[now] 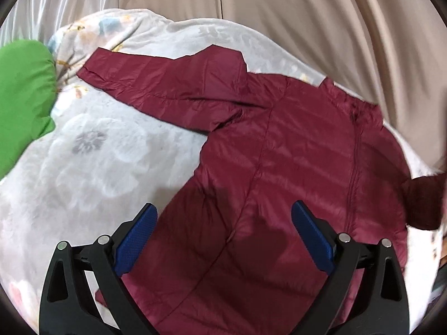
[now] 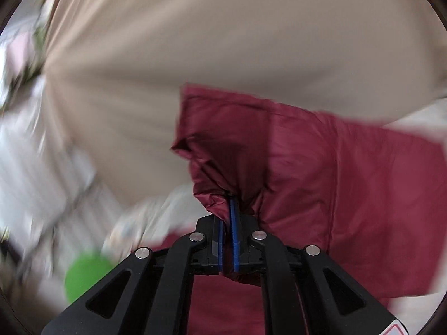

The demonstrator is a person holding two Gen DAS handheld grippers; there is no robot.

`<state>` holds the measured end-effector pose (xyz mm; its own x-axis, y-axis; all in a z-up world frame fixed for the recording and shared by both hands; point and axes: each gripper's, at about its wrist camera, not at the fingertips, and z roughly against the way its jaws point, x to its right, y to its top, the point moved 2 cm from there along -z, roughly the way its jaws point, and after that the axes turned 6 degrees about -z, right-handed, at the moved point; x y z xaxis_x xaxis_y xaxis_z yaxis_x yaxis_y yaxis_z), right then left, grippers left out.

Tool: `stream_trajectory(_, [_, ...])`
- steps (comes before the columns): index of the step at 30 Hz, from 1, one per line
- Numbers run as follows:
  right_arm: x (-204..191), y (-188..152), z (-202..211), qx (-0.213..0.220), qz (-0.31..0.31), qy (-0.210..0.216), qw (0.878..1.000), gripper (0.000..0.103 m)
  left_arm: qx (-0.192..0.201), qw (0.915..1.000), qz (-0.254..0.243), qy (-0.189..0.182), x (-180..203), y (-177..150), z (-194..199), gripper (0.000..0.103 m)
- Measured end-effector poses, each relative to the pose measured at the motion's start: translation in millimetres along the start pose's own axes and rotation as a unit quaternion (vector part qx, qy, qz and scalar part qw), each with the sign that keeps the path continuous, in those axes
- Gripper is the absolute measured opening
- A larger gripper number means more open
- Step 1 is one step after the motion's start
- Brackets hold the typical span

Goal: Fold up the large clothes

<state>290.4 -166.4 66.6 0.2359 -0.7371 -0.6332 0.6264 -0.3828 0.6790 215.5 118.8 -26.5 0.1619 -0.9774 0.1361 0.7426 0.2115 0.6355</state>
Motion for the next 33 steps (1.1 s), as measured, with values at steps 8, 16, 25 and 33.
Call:
stream_trajectory(8, [11.7,-122.4,-45.9,-0.084,-0.062,-0.043,0.994,0.036,-0.044,0.9905,0.068,-0.111,-7.3,17.5,-40.6,0.094])
stream_trajectory(16, [139.1,-93.9,81.1,0.024,-0.201,-0.19,0.961,0.049,-0.118,0.9742,0.095,-0.168,59.9,4.4,-107.7,0.094])
stream_trajectory(25, [209.4,-61.8,56.1,0.019,-0.271,-0.176,0.946,0.022,-0.01,0.9801,0.021,-0.197,87.7,64.5,-93.3,0.003])
stream_trajectory(33, [203.7,-61.8,36.8,0.027,-0.2,-0.198,0.959,0.002,0.009,0.9946,-0.012,-0.102,89.2,94.4,-142.7,0.003])
